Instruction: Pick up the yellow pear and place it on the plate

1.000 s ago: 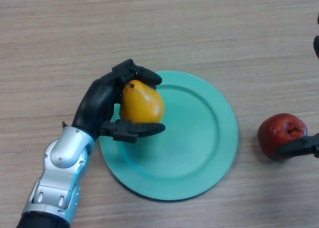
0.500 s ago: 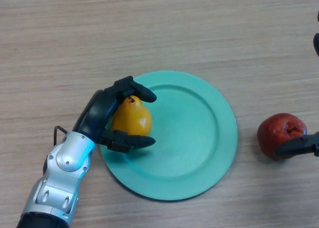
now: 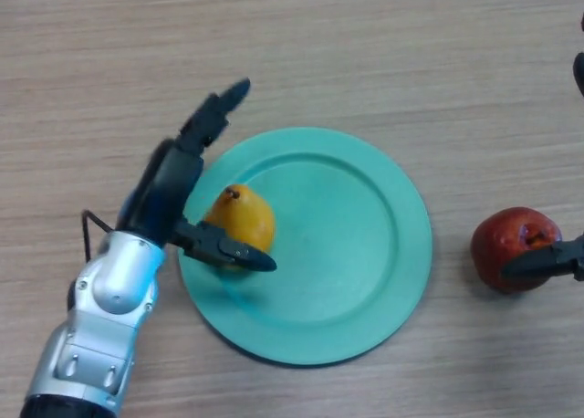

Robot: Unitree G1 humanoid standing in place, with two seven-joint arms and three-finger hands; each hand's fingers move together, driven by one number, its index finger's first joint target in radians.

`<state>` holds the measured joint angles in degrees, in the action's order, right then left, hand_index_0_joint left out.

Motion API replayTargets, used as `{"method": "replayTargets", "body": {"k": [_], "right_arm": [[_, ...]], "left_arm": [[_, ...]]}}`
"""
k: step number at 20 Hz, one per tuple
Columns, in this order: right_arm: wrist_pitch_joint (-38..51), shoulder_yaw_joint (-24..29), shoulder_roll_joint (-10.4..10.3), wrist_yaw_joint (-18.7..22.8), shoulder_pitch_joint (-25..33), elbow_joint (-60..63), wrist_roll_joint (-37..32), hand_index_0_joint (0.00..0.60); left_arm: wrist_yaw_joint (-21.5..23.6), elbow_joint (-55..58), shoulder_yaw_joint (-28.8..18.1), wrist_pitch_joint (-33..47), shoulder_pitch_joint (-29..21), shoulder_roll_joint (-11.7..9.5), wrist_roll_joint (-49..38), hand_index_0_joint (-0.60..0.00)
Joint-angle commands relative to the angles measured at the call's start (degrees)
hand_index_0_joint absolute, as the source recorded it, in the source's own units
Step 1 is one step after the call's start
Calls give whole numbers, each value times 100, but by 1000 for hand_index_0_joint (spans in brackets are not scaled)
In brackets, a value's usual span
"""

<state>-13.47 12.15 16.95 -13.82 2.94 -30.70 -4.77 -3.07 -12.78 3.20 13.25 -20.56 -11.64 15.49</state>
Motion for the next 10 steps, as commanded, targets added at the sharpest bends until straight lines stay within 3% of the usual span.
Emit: {"method": "replayTargets", "body": {"k": [1, 5, 10], "right_arm": [[650, 288, 209, 231, 283, -246, -125, 0], [632, 193, 240, 201, 400, -114, -123, 0], [719, 36, 196, 131, 407, 67, -264, 0]], "left_arm": [[224, 892, -470, 423, -59, -188, -586, 0], [141, 2486, -835, -957, 152, -369, -2168, 0], [122, 3406, -1636, -1532, 636, -804, -3509, 0]]}}
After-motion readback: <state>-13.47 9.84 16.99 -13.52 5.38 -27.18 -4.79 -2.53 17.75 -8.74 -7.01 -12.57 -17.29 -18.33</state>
